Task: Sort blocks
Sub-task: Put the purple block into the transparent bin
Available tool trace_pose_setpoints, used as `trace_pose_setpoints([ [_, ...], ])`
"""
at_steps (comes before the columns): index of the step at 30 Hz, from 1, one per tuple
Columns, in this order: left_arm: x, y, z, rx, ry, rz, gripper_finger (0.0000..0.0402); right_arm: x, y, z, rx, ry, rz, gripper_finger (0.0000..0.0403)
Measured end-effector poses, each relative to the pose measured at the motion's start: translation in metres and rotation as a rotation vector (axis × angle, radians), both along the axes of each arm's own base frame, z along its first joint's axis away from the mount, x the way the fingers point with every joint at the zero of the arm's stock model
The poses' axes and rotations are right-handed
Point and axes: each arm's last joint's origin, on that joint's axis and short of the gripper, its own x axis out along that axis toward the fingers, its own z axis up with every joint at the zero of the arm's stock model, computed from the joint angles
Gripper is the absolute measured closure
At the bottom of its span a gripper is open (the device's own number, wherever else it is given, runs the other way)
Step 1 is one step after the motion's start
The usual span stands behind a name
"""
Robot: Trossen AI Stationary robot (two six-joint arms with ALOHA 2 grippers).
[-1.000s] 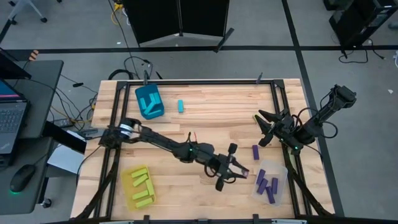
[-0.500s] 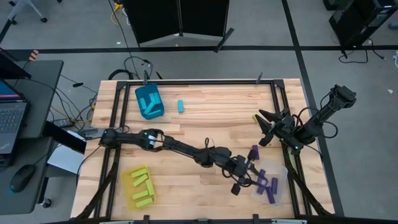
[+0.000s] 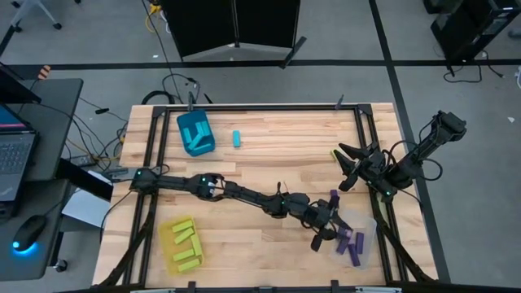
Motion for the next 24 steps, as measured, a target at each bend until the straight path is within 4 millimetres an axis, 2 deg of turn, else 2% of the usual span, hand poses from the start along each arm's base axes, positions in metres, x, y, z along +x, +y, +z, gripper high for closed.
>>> trace_pose_setpoints([
  [7,0.001,0.000,-0.003,-0.020,0.044,0.020,0.0200,0.000,0.000,0.000,-0.001,0.001,-0.001,0.0249],
  [13,0.002,0.002,-0.005,-0.002,0.075,-0.021,0.0164,0.000,0.000,0.000,0.004,0.005,-0.011,0.0249],
  [15,0.002,0.006,-0.001,0.013,0.079,-0.089,0.0163,-0.001,-0.001,0.000,0.011,0.010,-0.023,0.0249],
  [17,0.002,0.012,0.013,0.017,0.126,-0.093,0.0171,-0.001,-0.001,0.000,0.016,0.013,-0.031,0.0249],
  [21,-0.002,0.022,0.050,0.117,0.226,-0.024,0.0204,-0.001,-0.001,-0.001,0.025,0.020,-0.048,0.0249],
  [24,-0.011,0.026,0.064,0.238,0.333,0.063,0.0233,-0.001,-0.001,-0.001,0.023,0.025,-0.052,0.0249],
])
